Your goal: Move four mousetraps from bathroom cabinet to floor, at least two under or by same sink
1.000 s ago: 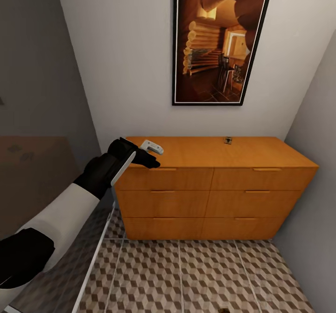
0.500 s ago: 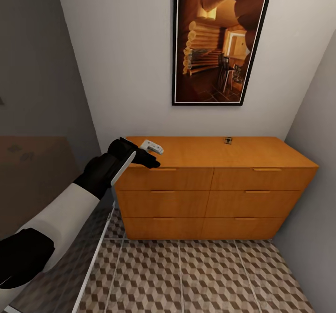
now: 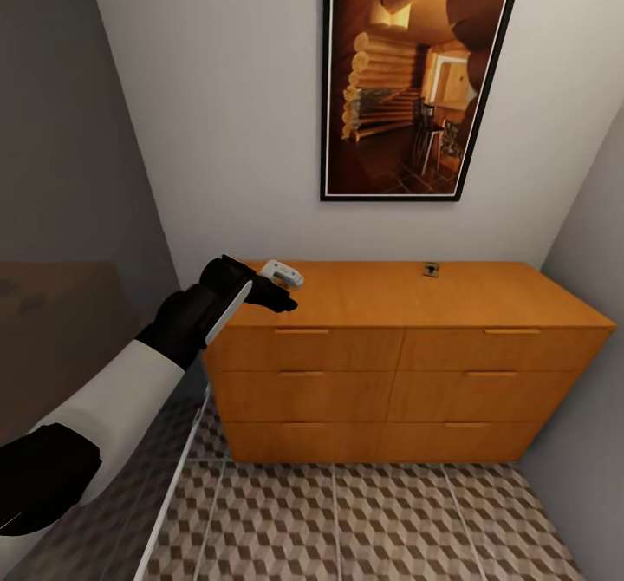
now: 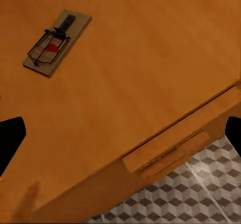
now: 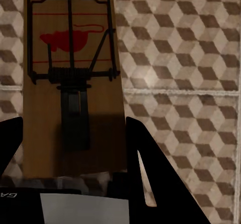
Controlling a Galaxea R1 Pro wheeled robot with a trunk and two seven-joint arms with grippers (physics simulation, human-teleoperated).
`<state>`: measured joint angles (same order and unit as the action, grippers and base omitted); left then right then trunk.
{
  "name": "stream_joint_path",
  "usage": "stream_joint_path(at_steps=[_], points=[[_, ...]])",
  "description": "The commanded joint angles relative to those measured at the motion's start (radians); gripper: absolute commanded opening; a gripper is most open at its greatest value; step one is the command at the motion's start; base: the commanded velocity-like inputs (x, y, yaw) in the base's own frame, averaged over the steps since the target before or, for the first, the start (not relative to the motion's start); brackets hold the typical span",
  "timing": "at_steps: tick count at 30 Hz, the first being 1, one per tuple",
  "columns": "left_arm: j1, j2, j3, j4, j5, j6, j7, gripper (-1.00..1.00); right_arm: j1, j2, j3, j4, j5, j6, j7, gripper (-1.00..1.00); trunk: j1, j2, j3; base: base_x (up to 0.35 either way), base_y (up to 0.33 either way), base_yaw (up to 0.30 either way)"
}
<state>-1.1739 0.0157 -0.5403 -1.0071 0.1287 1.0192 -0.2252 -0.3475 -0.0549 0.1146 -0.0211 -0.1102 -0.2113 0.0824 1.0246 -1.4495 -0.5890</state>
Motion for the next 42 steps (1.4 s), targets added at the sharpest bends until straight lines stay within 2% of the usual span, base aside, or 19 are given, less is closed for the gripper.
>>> stream_joint_path(at_steps=[1,10,42], points=[[-0.001,0.001,-0.003,-0.001,0.009,0.004,0.006,1.00,-0.001,0.000,0.008,0.001,-0.011,-0.004,0.005,-1.00,0.000,0.000,-0.001,0.233,0.000,0.000],[-0.001,0.000,-0.003,0.001,0.009,0.004,0.006,1.00,0.000,0.000,0.008,0.001,-0.011,-0.004,0.007,-1.00,0.000,0.000,-0.001,0.179,0.000,0.000],[-0.001,0.001,-0.006,0.010,0.009,0.004,0.006,1.00,-0.001,0.001,0.008,0.001,-0.011,-0.005,0.008,-1.00,0.000,0.000,-0.001,0.014,0.000,0.000]])
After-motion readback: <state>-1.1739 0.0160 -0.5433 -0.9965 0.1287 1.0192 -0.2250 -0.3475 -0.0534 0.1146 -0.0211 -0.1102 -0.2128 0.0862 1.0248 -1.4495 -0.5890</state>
